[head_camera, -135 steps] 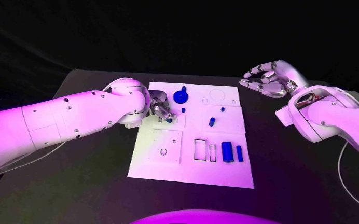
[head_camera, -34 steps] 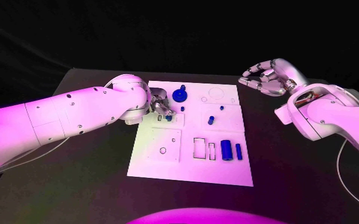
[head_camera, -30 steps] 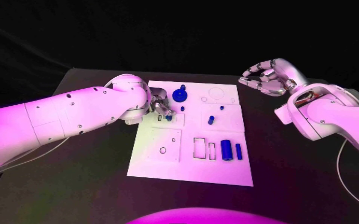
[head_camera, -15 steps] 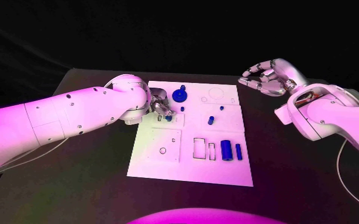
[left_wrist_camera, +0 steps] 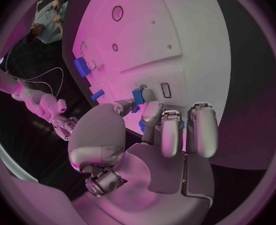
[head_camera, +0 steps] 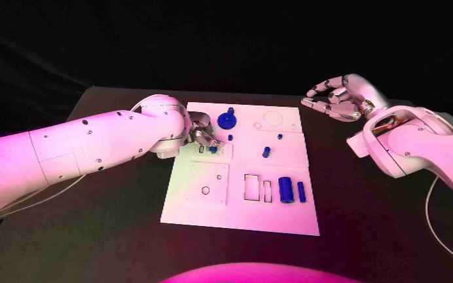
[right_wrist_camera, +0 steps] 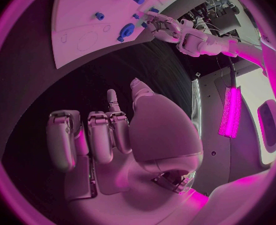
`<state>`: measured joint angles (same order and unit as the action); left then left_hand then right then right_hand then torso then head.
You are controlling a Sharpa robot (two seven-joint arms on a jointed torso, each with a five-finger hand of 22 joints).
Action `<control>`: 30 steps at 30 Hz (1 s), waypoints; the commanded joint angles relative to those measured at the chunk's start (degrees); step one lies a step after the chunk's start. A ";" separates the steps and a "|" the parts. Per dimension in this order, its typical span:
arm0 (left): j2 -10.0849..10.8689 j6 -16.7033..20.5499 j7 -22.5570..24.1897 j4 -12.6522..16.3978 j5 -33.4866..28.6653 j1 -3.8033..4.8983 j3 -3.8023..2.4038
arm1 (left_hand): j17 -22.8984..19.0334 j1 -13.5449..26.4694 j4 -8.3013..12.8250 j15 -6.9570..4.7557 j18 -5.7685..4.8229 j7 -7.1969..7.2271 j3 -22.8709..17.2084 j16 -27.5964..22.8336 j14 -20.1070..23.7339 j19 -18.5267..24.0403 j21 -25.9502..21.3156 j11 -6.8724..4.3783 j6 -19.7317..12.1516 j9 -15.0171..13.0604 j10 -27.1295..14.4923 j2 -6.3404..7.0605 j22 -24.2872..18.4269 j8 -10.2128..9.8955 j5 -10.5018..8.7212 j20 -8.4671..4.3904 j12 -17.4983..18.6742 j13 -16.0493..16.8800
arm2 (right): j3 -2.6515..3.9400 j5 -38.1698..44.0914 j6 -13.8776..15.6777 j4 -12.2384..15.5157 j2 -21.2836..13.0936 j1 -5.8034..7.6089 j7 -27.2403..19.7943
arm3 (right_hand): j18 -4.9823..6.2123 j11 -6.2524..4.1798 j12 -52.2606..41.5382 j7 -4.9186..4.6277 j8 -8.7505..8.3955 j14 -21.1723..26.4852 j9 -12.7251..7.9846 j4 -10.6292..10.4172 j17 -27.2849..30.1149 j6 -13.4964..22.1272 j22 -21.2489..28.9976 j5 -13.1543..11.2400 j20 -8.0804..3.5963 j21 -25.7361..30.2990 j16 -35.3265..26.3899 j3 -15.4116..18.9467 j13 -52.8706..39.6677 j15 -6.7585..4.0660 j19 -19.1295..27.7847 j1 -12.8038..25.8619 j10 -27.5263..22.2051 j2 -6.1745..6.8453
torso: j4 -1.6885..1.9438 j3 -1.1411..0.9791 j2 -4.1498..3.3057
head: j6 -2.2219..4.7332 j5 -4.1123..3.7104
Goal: Assemble the parts on the task board
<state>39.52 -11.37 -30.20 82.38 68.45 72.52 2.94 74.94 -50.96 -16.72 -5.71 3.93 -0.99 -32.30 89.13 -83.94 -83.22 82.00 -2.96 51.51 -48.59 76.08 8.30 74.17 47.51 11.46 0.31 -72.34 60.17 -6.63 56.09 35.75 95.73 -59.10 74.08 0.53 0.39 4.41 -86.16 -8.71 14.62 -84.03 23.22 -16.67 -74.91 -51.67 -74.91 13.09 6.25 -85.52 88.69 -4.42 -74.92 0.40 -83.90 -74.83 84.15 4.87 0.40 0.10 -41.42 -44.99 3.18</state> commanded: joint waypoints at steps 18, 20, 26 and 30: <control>0.58 -1.47 -0.09 0.41 -3.11 -0.46 0.25 | 13.35 -0.47 0.41 -0.15 -0.61 -0.24 1.20 -0.06 -5.58 -0.23 -0.01 0.34 -1.00 0.40 -1.13 0.98 -0.32 -0.89 0.05 -0.02 1.39 -1.59 | -0.01 0.71 -0.05 0.04 -0.03 -0.03 0.08 | 0.88 -0.40 0.34 0.07 0.32 -4.85 0.10 0.00 -9.97 0.55 -11.84 -0.30 -0.38 0.31 -0.21 0.40 -10.11 -0.54 -3.54 0.52 1.34 0.00 | -0.04 0.02 0.00 | 0.02 0.05; 0.63 -1.30 -0.10 0.35 -3.16 -0.46 0.22 | 13.31 -0.74 0.46 -0.12 -0.59 -0.29 1.27 -0.08 -5.57 -0.18 -0.07 0.38 -1.08 0.43 -1.28 1.10 -0.41 -0.95 0.07 -0.01 1.53 -1.79 | -0.01 0.71 -0.04 0.03 -0.05 -0.03 0.09 | 0.88 -0.40 0.34 0.07 0.32 -4.85 0.10 0.00 -9.97 0.55 -11.84 -0.30 -0.38 0.31 -0.21 0.40 -10.11 -0.54 -3.54 0.52 1.34 0.00 | -0.04 0.03 -0.01 | 0.05 0.01; 0.72 -1.00 -0.09 0.20 -3.22 -0.46 0.16 | 13.25 -0.88 0.36 -0.07 -0.58 -0.37 1.46 -0.11 -5.55 -0.15 -0.10 0.44 -1.19 0.47 -1.40 1.30 -0.45 -1.04 0.03 0.01 1.63 -1.93 | -0.01 0.73 -0.01 0.04 -0.11 -0.03 0.11 | 0.88 -0.40 0.34 0.07 0.32 -4.85 0.10 0.00 -9.97 0.55 -11.84 -0.30 -0.38 0.31 -0.21 0.40 -10.11 -0.54 -3.54 0.52 1.34 0.00 | -0.03 0.02 -0.03 | 0.09 -0.03; 0.83 -1.01 -0.09 0.19 -3.47 -0.46 0.13 | 13.17 -1.23 0.33 0.03 -0.54 -0.52 1.75 -0.16 -5.53 -0.05 -0.23 0.57 -1.56 0.61 -1.70 1.61 -0.66 -1.36 0.04 0.06 1.88 -2.32 | -0.01 0.75 -0.02 0.03 -0.13 -0.03 0.13 | 0.88 -0.40 0.34 0.07 0.32 -4.85 0.10 0.00 -9.97 0.55 -11.84 -0.30 -0.38 0.31 -0.21 0.40 -10.11 -0.54 -3.54 0.52 1.34 0.00 | -0.01 0.01 -0.03 | 0.00 -0.03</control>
<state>40.30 -11.30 -30.05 82.63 65.77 72.44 2.82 74.93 -51.64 -16.30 -5.71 3.93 -1.41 -30.92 89.13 -83.94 -83.23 82.00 -2.44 50.43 -48.04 74.73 9.74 73.57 46.45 11.46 0.31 -70.72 57.90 -6.64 56.16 35.78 95.72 -59.21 74.08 0.61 0.39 4.41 -86.16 -8.51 14.62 -84.03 23.27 -16.66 -74.95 -51.46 -74.94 13.09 6.26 -85.52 88.70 -4.43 -74.91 0.40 -83.90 -74.80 84.15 4.83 0.37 0.12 -41.44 -44.91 3.16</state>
